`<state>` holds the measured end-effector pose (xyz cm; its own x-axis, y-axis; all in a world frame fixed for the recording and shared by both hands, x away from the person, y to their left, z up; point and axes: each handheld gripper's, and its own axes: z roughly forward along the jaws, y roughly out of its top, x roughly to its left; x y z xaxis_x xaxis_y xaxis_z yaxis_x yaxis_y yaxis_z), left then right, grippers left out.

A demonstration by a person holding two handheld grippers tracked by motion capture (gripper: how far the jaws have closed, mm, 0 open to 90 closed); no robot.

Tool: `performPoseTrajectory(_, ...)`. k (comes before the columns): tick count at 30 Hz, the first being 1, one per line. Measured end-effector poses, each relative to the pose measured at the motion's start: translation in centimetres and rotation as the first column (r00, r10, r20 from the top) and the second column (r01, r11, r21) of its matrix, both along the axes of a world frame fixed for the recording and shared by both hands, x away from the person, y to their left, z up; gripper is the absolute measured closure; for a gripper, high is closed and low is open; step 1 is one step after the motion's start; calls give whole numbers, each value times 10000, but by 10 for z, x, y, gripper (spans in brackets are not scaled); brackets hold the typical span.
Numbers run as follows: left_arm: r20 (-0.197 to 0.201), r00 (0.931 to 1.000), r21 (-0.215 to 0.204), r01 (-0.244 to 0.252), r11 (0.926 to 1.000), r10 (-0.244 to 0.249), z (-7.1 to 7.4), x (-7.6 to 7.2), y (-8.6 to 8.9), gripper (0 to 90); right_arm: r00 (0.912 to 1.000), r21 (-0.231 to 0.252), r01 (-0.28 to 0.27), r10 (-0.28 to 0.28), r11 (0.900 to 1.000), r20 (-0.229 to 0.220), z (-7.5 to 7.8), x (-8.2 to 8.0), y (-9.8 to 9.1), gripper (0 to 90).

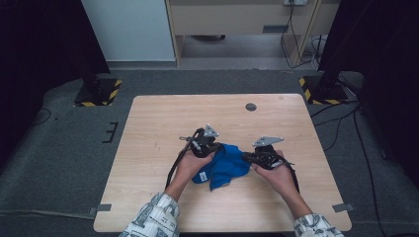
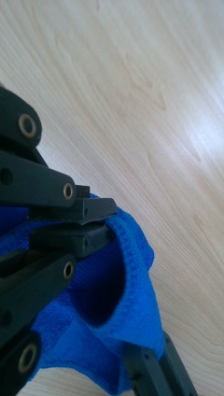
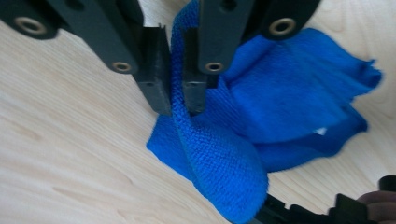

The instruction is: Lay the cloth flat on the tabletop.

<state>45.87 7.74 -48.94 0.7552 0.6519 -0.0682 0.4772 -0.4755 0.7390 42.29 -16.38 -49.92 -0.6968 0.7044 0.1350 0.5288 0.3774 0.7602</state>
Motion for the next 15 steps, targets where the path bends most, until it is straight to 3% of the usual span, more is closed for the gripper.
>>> performPoseTrajectory(4,-37,10000,-84,-31,10000,30,-4,-1,0,857,9994,-237,333,-331,9992,113,0,0,-1,572)
performPoseTrajectory(7,57,9998,-345,-166,9993,168,-1,-2,2,847,9982,-224,429,-420,9988,419,8,-6,-1,511)
performPoseTrajectory(10,149,9997,-608,-194,9980,204,4,-4,3,855,9955,-95,173,-163,9998,937,19,-15,1,563)
performPoseTrajectory(13,138,9998,-815,-147,9966,159,7,-6,3,857,9898,-99,-248,260,9996,1399,29,-24,9,672)
performPoseTrajectory(15,203,9997,-751,-130,9971,146,8,-7,1,856,9874,-137,-470,485,9988,1508,34,-26,17,642)
